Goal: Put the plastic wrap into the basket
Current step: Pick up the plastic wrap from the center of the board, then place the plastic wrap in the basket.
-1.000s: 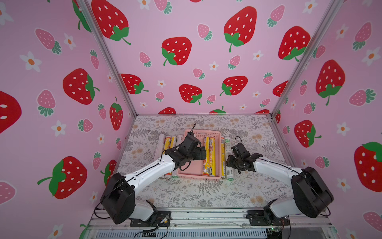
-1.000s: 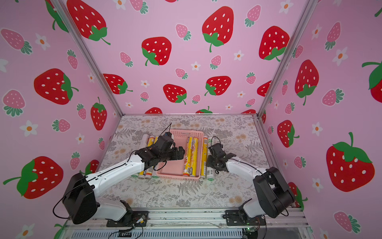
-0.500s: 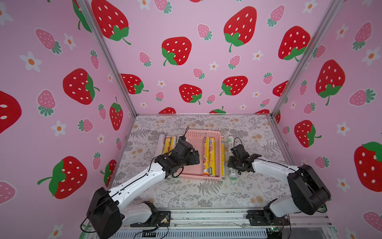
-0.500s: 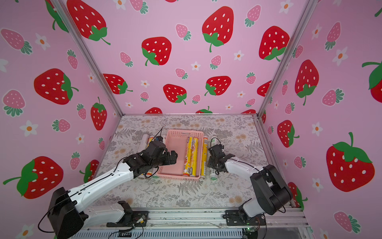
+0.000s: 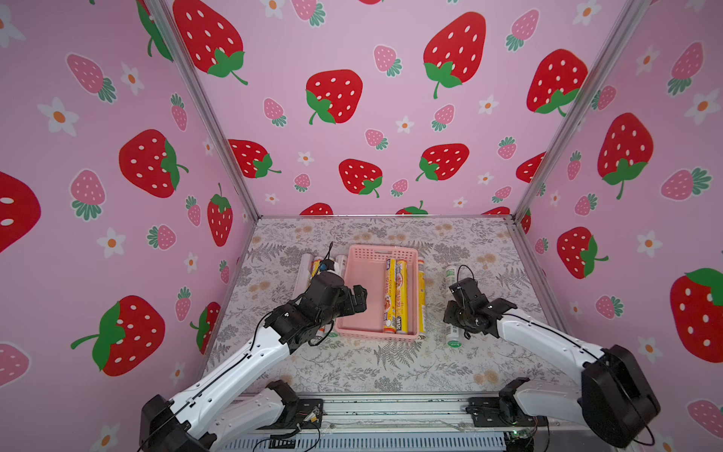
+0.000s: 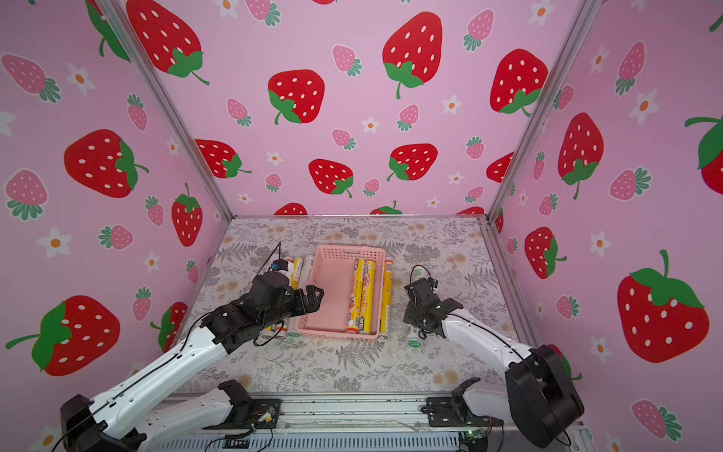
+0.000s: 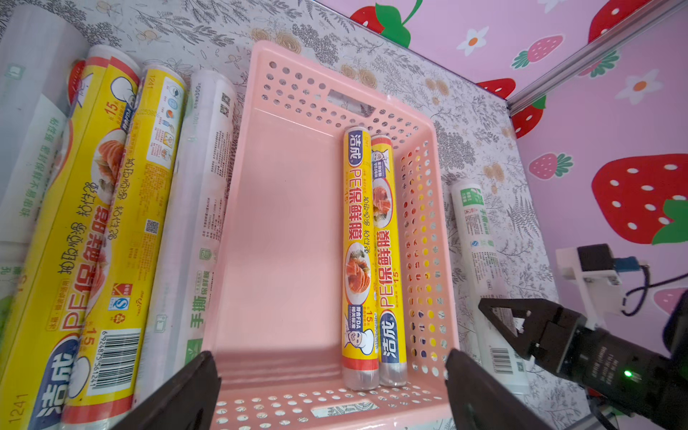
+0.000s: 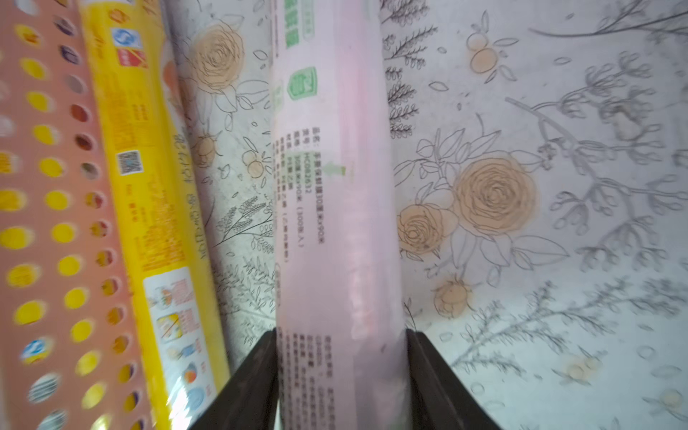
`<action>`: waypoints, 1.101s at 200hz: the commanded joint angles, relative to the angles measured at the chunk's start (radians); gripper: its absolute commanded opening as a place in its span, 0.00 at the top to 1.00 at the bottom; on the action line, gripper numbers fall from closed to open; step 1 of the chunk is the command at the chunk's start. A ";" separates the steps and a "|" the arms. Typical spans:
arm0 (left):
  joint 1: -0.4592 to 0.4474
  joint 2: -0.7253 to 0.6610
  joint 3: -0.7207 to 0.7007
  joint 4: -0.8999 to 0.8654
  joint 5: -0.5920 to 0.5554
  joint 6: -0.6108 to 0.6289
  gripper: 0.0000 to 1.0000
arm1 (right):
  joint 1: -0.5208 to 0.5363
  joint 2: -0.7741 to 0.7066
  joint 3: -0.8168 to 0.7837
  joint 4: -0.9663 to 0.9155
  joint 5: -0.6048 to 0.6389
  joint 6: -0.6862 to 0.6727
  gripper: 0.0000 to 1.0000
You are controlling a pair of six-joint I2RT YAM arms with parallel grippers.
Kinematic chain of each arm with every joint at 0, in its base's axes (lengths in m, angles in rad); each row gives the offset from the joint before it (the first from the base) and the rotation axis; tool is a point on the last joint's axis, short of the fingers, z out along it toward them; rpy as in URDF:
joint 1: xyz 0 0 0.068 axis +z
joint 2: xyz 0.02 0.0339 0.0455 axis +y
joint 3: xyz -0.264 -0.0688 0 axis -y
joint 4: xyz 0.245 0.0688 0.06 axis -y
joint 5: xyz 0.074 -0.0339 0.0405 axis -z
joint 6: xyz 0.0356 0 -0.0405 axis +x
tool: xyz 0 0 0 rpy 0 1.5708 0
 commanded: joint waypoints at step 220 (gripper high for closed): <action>0.309 -0.116 -0.209 0.155 0.370 -0.011 0.00 | 0.480 0.432 0.565 0.182 0.246 0.280 0.78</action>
